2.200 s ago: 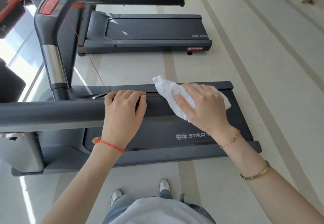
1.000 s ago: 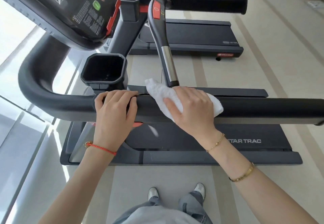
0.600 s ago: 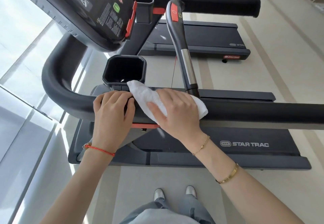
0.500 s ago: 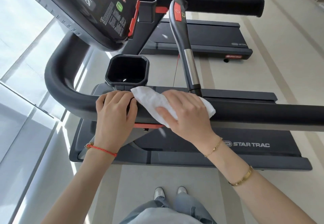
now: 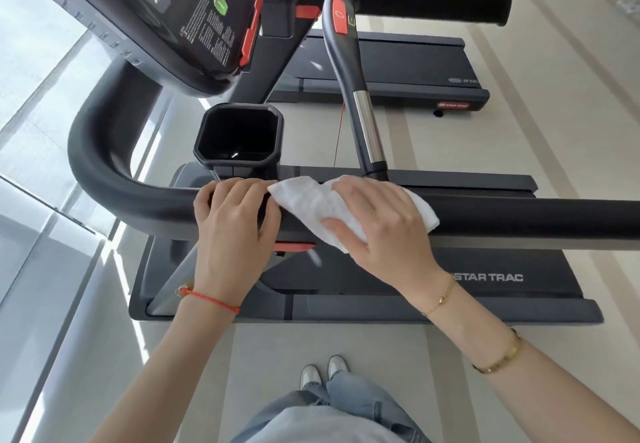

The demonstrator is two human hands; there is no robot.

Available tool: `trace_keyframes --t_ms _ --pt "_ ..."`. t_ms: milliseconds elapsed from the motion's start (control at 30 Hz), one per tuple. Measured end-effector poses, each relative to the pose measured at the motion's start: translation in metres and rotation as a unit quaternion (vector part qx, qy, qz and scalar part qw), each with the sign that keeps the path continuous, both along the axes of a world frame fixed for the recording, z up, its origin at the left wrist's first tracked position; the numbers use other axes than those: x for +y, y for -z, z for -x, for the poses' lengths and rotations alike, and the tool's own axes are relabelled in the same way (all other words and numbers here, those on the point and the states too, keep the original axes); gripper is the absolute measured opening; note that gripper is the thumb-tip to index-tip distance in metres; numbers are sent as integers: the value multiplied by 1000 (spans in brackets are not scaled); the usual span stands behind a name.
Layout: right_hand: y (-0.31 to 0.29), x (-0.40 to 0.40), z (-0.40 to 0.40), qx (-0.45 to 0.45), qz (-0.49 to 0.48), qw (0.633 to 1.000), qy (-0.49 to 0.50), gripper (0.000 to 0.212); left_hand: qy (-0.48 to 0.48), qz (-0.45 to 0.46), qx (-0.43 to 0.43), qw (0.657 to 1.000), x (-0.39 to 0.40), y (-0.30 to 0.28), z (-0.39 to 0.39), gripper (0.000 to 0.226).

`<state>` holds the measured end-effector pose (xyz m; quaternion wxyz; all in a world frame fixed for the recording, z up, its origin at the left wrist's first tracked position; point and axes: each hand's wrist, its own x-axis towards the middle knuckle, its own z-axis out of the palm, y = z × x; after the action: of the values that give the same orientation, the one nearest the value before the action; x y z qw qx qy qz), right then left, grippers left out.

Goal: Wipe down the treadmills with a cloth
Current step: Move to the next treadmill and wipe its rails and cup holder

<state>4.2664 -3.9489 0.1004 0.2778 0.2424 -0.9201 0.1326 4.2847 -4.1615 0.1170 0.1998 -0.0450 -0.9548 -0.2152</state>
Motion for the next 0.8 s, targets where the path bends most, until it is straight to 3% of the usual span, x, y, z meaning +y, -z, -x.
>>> trace_keyframes --t_ms 100,233,467,800 --pt "-3 28 -1 -1 28 996 85 37 11 -6 -3 1000 5 -1 1 24" --pt "-1 4 0 9 79 983 168 33 20 -2 -18 1000 15 -2 2 25" --pt "9 9 -4 46 50 994 87 37 35 4 -17 999 36 0 2 22" --pt "15 67 -3 71 37 989 128 37 80 -2 -14 997 75 -1 5 24"
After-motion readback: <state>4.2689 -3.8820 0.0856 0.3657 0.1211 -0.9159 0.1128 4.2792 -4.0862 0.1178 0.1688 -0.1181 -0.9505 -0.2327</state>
